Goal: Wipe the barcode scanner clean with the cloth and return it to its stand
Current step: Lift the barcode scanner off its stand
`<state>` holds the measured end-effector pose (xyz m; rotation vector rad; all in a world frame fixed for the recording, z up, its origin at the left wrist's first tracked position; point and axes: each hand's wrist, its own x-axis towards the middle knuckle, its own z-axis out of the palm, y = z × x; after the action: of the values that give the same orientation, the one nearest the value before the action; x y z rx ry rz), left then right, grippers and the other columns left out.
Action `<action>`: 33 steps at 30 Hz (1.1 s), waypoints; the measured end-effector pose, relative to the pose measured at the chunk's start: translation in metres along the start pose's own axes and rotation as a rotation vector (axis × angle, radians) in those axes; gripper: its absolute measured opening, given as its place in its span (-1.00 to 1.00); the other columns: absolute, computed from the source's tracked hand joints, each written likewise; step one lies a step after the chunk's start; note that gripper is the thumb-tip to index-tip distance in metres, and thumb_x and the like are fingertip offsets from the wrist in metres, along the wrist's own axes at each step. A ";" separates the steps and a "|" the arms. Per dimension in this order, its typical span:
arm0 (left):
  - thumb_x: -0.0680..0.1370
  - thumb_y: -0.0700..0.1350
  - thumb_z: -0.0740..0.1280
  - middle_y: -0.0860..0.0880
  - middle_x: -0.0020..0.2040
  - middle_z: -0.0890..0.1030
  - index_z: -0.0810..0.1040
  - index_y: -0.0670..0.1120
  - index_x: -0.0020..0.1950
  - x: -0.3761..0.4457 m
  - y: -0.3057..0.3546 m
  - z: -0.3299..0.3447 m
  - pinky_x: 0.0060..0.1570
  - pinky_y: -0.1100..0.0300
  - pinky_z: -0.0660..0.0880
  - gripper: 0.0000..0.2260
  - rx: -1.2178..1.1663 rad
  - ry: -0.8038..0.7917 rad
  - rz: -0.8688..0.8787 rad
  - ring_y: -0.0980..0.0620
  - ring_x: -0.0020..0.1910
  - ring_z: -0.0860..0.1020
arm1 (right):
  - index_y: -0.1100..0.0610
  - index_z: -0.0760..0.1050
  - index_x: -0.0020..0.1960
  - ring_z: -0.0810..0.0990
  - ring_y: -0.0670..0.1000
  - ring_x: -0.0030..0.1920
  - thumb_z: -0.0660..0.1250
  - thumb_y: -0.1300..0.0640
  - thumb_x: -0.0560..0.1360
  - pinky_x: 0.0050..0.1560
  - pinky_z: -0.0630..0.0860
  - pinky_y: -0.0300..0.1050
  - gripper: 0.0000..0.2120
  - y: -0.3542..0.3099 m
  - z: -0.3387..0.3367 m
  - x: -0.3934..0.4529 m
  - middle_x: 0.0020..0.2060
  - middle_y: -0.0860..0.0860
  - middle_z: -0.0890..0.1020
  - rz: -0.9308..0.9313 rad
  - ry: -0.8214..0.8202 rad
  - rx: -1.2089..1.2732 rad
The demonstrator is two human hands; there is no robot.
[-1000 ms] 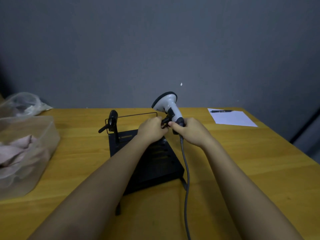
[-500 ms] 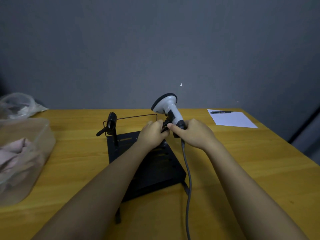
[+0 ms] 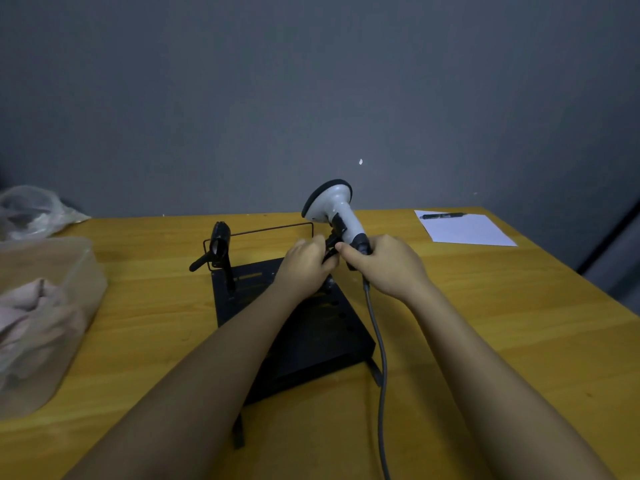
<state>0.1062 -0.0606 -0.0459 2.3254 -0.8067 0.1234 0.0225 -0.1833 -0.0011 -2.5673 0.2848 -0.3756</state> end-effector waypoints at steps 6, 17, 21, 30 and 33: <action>0.58 -0.05 0.18 -0.08 -0.25 0.40 0.28 -0.12 -0.15 0.000 -0.001 0.002 -0.22 0.09 0.26 -0.81 0.033 0.014 0.029 -0.07 -0.14 0.37 | 0.10 0.35 -0.39 0.46 0.02 -0.45 0.20 -0.27 0.47 -0.41 0.32 -0.08 -0.52 0.002 0.002 -0.001 -0.50 0.03 0.49 -0.008 0.044 -0.016; 0.58 -0.04 0.17 -0.12 -0.18 0.42 0.28 -0.11 -0.12 0.001 0.001 0.004 -0.18 0.07 0.30 -0.83 0.035 -0.010 0.008 -0.09 -0.10 0.40 | 0.14 0.41 -0.36 0.45 0.03 -0.44 0.18 -0.26 0.49 -0.43 0.30 -0.09 -0.51 0.006 0.006 -0.001 -0.49 0.01 0.48 0.015 0.047 -0.001; 0.57 -0.02 0.18 -0.12 -0.17 0.43 0.28 -0.10 -0.12 0.002 -0.001 0.006 -0.21 0.08 0.30 -0.82 0.039 -0.018 -0.006 -0.11 -0.11 0.41 | 0.11 0.38 -0.37 0.45 0.01 -0.43 0.18 -0.24 0.49 -0.43 0.29 -0.11 -0.53 0.007 0.007 -0.003 -0.49 -0.01 0.48 0.024 0.060 0.026; 0.57 -0.04 0.18 -0.11 -0.14 0.45 0.31 -0.08 -0.09 -0.002 -0.001 0.004 -0.18 0.07 0.34 -0.87 0.031 -0.005 -0.019 -0.08 -0.10 0.42 | 0.08 0.35 -0.39 0.45 0.01 -0.44 0.16 -0.25 0.50 -0.46 0.25 -0.13 -0.54 0.000 0.006 -0.011 -0.51 -0.02 0.45 0.011 0.198 0.047; 0.57 -0.03 0.19 -0.13 -0.14 0.48 0.32 -0.08 -0.09 -0.002 0.000 0.002 -0.22 0.06 0.36 -0.86 0.045 -0.001 -0.020 -0.09 -0.12 0.44 | 0.07 0.32 -0.40 0.41 -0.01 -0.47 0.17 -0.23 0.51 -0.47 0.23 -0.14 -0.55 -0.004 -0.001 -0.013 -0.53 -0.04 0.41 -0.003 0.248 0.077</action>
<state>0.1048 -0.0611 -0.0480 2.3751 -0.7881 0.1326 0.0108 -0.1768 -0.0002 -2.4459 0.3485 -0.6937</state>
